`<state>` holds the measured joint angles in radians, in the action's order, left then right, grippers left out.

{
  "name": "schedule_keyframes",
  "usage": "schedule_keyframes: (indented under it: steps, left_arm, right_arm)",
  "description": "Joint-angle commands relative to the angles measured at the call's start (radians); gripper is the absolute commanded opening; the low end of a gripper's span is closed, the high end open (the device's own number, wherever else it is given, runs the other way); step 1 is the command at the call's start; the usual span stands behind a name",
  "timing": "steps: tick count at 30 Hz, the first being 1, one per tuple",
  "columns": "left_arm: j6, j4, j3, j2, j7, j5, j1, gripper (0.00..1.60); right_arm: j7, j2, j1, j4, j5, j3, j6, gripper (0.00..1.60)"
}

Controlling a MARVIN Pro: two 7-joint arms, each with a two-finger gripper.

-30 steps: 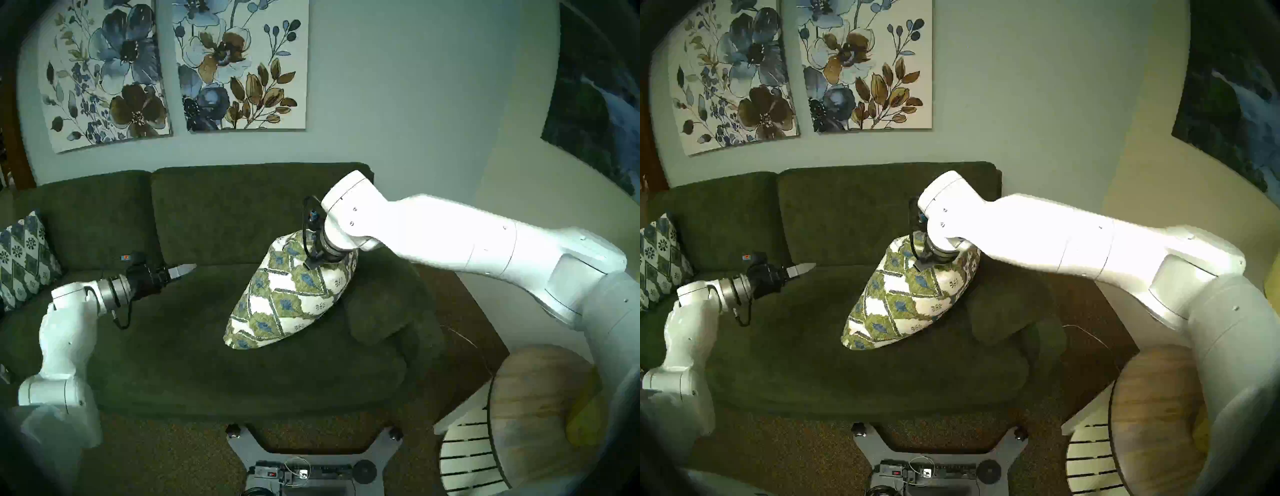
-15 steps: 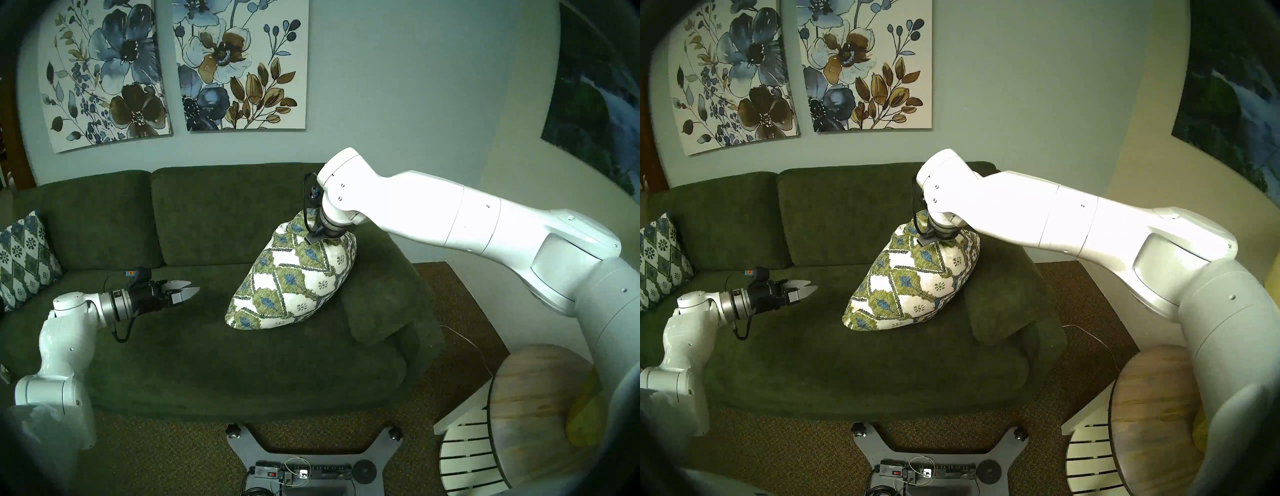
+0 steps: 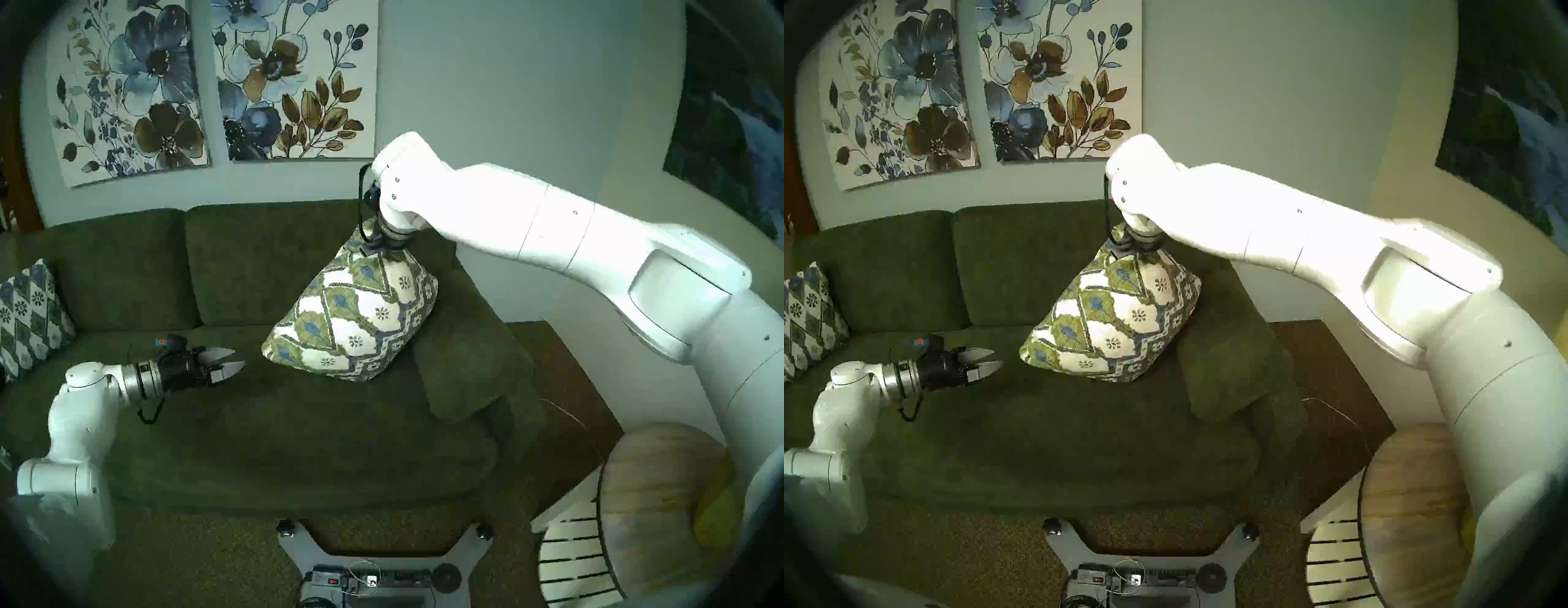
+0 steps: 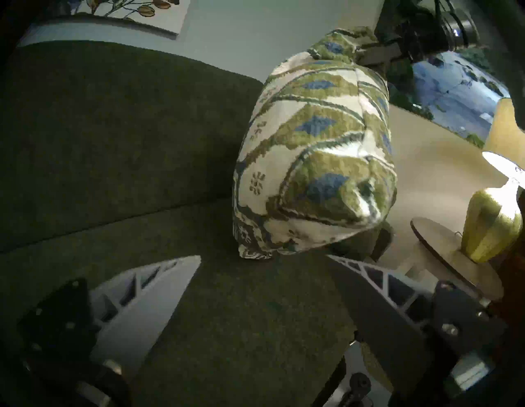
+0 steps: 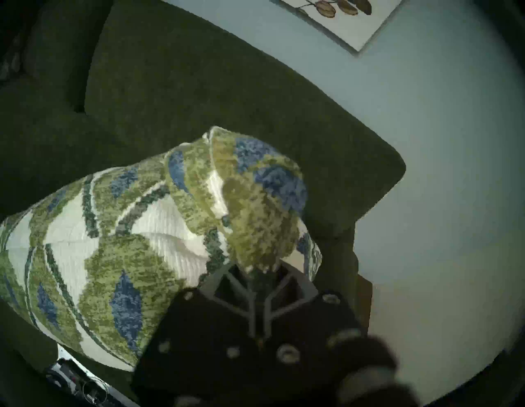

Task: Fix throw pillow on sofa

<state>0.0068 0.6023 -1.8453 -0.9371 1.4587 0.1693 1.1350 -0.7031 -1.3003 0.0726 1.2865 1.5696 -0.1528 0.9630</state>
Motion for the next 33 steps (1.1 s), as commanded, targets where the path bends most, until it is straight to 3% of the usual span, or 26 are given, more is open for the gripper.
schedule_keyframes:
  steps: [1,15,33]
  left_arm:
    - [-0.032,0.000,-0.003,0.006,0.012,0.006,-0.026,1.60]
    - [-0.080,-0.022,-0.002,0.007,0.023,0.005,-0.035,1.60]
    - [-0.116,-0.030,-0.002,0.007,0.025,0.004,-0.036,1.60]
  right_arm:
    - [0.009,-0.071,-0.105,-0.069,-0.071,-0.055,-0.003,0.00]
    - [0.117,-0.173,-0.170,-0.265,-0.123,0.002,-0.007,0.00]
    - [0.224,-0.274,-0.219,-0.427,-0.157,0.036,-0.030,0.00]
